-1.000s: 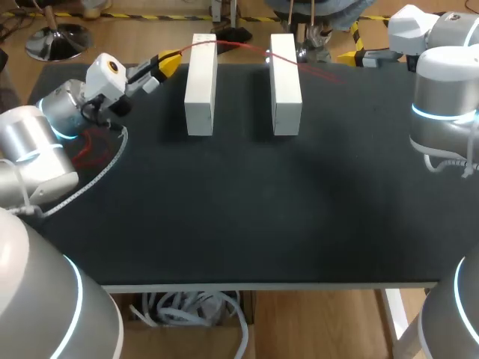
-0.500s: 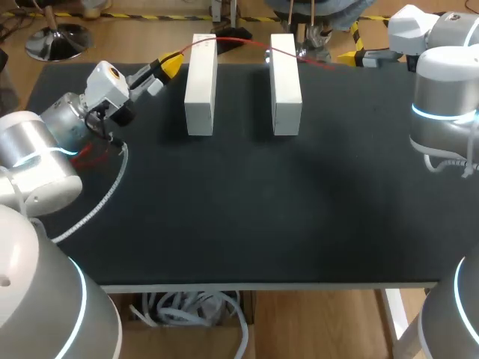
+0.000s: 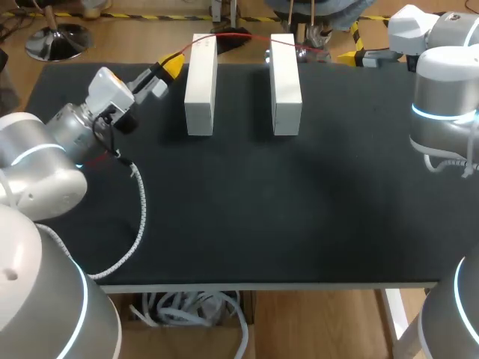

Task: Grab the tape and strap the tape.

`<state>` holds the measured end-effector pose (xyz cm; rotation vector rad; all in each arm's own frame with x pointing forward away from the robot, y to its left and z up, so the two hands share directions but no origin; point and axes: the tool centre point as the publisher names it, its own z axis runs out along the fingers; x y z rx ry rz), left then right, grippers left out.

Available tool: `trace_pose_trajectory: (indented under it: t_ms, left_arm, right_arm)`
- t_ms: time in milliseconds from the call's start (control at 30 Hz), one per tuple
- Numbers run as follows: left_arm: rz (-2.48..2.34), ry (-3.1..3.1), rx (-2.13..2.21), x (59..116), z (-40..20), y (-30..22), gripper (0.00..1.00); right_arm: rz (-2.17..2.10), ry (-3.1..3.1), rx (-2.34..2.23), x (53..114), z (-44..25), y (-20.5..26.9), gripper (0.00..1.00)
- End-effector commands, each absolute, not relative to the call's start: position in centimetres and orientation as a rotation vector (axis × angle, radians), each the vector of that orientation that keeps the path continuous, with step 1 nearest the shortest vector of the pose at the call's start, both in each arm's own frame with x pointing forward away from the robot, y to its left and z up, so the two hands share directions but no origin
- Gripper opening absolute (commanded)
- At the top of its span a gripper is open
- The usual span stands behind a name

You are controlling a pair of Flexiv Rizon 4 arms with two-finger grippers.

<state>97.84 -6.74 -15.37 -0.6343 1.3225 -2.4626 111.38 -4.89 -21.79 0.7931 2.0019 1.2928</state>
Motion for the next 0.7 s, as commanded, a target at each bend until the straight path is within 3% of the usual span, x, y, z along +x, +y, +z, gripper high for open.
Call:
trace_pose_trajectory:
  t_ms: [33, 700]
  left_arm:
    - [-2.332, 1.253, -0.843, 97.6, -15.1, -6.9, 0.0]
    - [-2.524, 1.261, -0.667, 98.0, -15.3, -5.9, 0.0]
  right_arm:
    - [1.293, 2.003, 0.793, 111.4, -21.8, -4.9, 1.0]
    - [1.293, 2.003, 0.793, 111.4, -21.8, -4.9, 1.0]
